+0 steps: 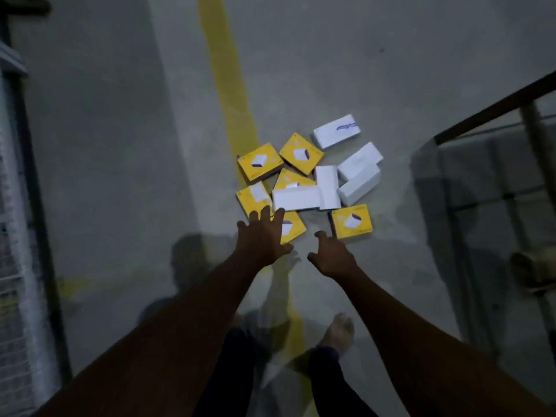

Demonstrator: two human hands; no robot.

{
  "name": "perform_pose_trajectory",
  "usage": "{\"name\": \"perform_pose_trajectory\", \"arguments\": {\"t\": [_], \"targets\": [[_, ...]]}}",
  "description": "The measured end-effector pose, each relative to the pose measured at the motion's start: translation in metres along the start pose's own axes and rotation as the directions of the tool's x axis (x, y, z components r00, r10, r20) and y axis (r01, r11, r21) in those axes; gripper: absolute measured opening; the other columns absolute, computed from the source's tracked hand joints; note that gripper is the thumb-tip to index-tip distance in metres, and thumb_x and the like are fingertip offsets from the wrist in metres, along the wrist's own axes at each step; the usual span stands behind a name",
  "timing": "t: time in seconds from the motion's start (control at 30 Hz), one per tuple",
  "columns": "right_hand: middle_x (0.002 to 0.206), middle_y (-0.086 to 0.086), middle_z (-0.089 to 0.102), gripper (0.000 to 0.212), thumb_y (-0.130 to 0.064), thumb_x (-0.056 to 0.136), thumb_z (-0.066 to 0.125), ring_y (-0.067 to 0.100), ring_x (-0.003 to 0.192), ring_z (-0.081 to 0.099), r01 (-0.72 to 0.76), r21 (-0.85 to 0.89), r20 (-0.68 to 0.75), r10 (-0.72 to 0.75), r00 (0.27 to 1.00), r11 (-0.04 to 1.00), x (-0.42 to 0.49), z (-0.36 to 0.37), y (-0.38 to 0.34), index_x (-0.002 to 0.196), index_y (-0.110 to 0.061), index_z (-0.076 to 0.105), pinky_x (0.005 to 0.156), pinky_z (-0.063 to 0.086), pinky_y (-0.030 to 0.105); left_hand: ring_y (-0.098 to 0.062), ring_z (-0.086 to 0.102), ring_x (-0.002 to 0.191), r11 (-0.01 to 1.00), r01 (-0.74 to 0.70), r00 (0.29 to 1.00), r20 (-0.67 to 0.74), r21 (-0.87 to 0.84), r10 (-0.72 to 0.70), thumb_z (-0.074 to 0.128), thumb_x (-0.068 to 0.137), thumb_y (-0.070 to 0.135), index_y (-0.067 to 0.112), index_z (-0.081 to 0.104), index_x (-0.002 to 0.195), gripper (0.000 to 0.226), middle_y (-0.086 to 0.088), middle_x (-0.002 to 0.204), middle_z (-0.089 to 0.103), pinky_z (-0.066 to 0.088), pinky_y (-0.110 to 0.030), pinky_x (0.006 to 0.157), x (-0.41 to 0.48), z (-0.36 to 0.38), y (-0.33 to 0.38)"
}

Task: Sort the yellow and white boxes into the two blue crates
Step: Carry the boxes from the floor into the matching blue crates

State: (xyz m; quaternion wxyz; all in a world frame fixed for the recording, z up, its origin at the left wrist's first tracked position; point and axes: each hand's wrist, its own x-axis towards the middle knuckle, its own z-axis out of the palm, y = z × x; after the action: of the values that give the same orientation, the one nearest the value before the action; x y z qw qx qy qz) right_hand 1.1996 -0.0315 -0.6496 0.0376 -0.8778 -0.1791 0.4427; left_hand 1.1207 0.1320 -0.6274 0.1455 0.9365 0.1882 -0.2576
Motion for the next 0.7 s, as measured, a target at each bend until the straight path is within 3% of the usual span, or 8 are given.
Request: {"name": "perform_pose_trajectory", "arguments": {"t": [0.13,0.23,0.37,0.47,0.6,0.7], "targets": [[0.133,0.018,0.047,0.06,-0.033,0.089,0.056,0.039,0.122,0.047,0.027,-0.17,-0.109,-0.046,0.993,0.985,0.099,0.059,0.018,0.142,-0.014,0.035,0.095,0.043,0.049,-0.041,0.033,0.134,0.997,0.031,1.0,0.001,0.069,-0.032,0.065,0.076,0.064,0.018,0.019,0.151,0.099,-0.018,0.155,0.022,0.032,-0.061,0.101,0.069,0.106,-0.018],[0.144,0.018,0.038,0.073,-0.032,0.083,0.061,0.037,0.133,0.036,0.064,-0.307,-0.263,-0.149,0.953,0.95,0.167,0.085,0.035,0.146,-0.015,0.03,0.1,0.037,0.054,-0.04,0.039,0.128,0.995,0.047,0.998,-0.047,0.09,-0.043,0.07,0.073,0.061,0.016,0.022,0.15,0.101,-0.016,0.149,0.032,0.034,-0.059,0.1,0.11,0.169,-0.026],[0.155,0.019,0.021,0.083,-0.027,0.081,0.064,0.038,0.145,0.017,0.093,-0.426,-0.31,-0.242,0.919,0.9,0.237,0.099,0.041,0.151,-0.019,0.02,0.106,0.025,0.063,-0.041,0.038,0.128,0.993,0.027,0.996,-0.082,0.112,-0.017,0.069,0.07,0.064,0.013,0.022,0.149,0.104,-0.015,0.147,0.036,0.03,-0.06,0.103,0.148,0.231,-0.023],[0.159,0.02,0.013,0.092,-0.039,0.083,0.064,0.042,0.146,0.009,0.144,-0.502,-0.327,-0.341,0.881,0.853,0.278,0.098,0.043,0.154,-0.021,0.009,0.107,0.017,0.069,-0.038,0.042,0.123,0.992,-0.001,0.992,-0.127,0.126,0.017,0.067,0.067,0.069,0.016,0.023,0.149,0.108,-0.013,0.144,0.04,0.032,-0.054,0.1,0.169,0.261,-0.014],[0.158,0.018,0.016,0.096,-0.037,0.081,0.065,0.044,0.145,0.009,0.169,-0.548,-0.298,-0.38,0.876,0.819,0.303,0.101,0.049,0.154,-0.021,0.006,0.108,0.008,0.073,-0.04,0.037,0.128,0.998,0.047,0.993,-0.114,0.044,-0.041,0.075,0.06,0.069,0.026,0.01,0.154,0.122,-0.014,0.149,0.031,0.033,-0.056,0.099,0.185,0.281,-0.005],[0.144,0.021,0.035,0.097,-0.035,0.075,0.07,0.044,0.139,0.026,0.125,-0.559,-0.342,-0.366,0.865,0.82,0.309,0.107,0.054,0.153,-0.018,0.014,0.108,0.015,0.071,-0.042,0.032,0.132,0.997,0.06,0.991,-0.125,0.044,-0.054,0.076,0.062,0.066,0.028,0.006,0.154,0.122,-0.014,0.155,0.024,0.033,-0.057,0.102,0.186,0.29,-0.002]]}}
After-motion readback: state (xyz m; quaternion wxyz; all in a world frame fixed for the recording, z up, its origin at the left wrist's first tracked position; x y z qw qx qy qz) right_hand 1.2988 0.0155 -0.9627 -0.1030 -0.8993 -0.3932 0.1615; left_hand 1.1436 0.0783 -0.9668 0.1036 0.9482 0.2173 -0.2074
